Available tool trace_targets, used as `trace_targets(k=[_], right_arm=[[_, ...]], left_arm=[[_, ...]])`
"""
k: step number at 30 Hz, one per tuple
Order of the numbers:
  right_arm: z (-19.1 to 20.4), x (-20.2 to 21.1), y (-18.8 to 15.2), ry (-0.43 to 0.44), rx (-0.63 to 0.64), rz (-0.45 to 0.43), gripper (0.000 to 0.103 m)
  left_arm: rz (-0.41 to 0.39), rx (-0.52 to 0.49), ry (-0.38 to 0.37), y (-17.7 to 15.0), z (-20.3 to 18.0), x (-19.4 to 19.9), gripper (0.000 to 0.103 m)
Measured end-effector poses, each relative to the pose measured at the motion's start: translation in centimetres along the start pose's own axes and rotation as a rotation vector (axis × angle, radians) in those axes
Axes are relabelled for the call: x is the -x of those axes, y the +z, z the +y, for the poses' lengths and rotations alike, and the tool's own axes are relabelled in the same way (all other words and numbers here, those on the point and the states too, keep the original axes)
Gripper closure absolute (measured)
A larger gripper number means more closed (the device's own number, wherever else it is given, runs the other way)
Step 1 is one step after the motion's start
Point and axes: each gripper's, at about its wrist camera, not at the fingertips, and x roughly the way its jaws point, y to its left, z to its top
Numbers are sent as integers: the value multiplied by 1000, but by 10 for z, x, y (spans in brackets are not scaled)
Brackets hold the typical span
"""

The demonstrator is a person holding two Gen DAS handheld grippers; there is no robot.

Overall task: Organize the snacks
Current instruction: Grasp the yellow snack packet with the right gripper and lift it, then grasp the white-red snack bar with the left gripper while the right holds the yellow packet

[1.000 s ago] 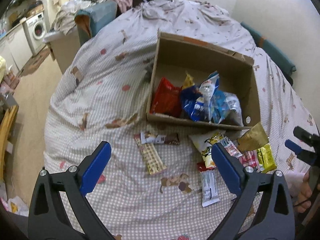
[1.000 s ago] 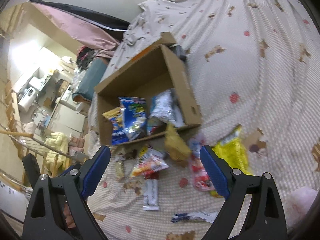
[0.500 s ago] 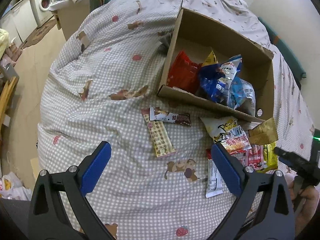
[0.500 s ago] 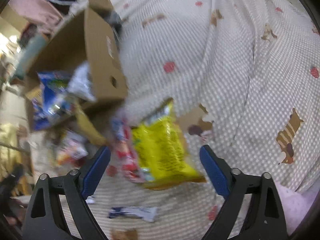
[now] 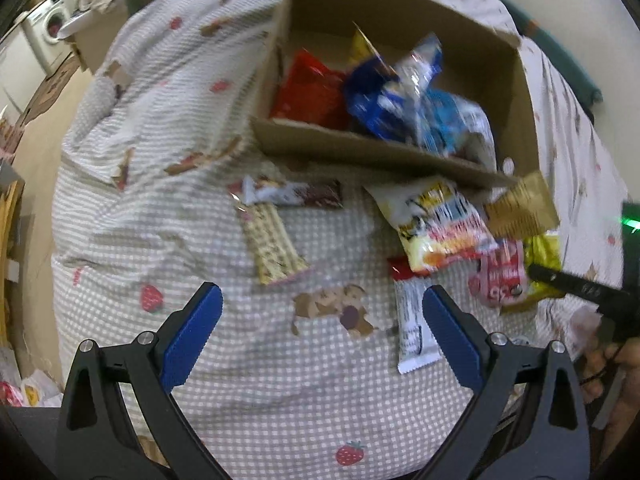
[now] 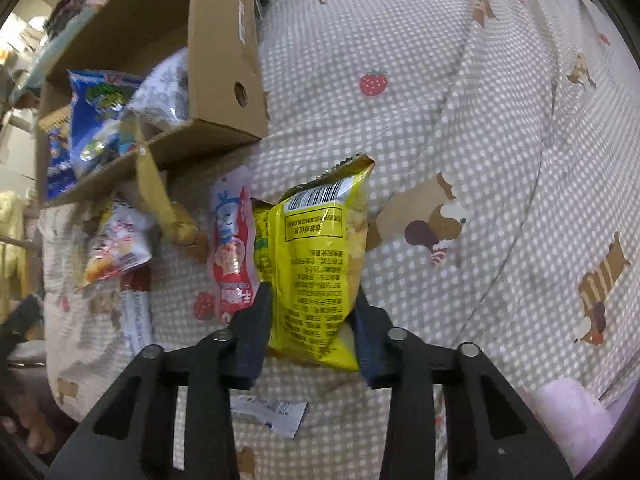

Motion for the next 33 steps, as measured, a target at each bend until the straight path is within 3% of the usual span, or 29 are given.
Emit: trace_targets(k=[4, 7, 11, 14, 18, 21, 23, 26, 28, 33], right_arm=[[-15, 28, -7, 37, -42, -78, 71], [-36, 59, -10, 75, -128, -216, 71], [-49, 80, -12, 116, -166, -310, 71], [-54, 77, -14, 167, -187, -288, 71], [-40, 71, -6, 185, -166, -275, 71], [-33, 68, -7, 190, -167, -278, 72], [-33, 67, -6, 198, -168, -278, 72], [-33, 68, -6, 197, -165, -282, 72], [-33, 68, -5, 197, -164, -278, 71], [-30, 67, -4, 204, -167, -275, 72]], left_arm=[[25, -20, -9, -4, -12, -10, 4], [32, -19, -7, -5, -17, -16, 4], [48, -13, -15, -8, -24, -26, 4], [73, -18, -48, -14, -33, -36, 12], [113, -77, -71, -23, -55, -56, 34], [124, -113, -74, -28, -72, -68, 36], [127, -132, -78, -30, -82, -73, 43], [140, -136, -74, -31, -89, -83, 58], [137, -136, -47, -31, -90, -86, 73], [142, -111, -53, -28, -77, -78, 76]])
